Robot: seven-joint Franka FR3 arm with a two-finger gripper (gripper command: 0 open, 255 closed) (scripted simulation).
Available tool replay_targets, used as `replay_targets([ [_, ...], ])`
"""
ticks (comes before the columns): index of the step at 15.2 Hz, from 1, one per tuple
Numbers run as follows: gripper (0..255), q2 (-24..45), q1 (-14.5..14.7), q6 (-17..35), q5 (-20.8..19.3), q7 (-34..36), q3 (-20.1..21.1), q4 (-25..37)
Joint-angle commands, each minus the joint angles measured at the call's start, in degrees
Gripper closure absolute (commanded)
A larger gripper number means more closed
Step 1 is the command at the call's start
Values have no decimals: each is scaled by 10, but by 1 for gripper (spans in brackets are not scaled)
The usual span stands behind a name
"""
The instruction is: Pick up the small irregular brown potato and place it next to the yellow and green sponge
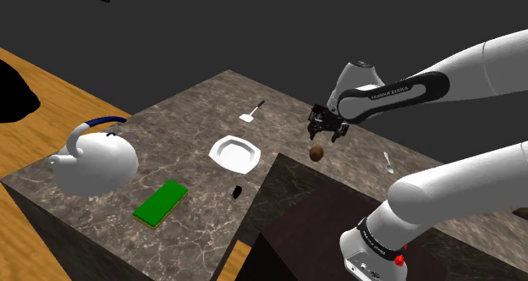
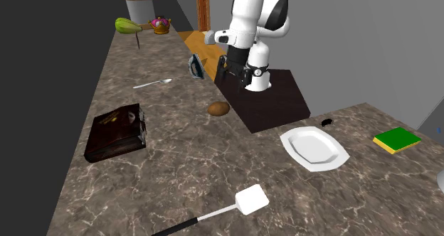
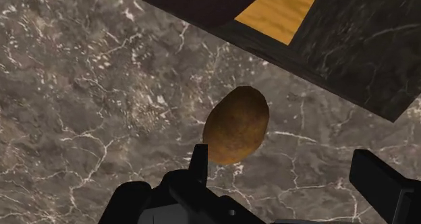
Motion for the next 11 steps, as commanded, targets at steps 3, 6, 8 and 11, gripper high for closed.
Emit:
replay_targets([
  [3,0,85,-47,97,-35,87,7,-16],
  [6,0,121,-62,133,-55,112,9,-17],
  [8,0,141,-69,153,-69,121,10,-17],
  [11,0,174,-80,184,-94,139,11,-16],
])
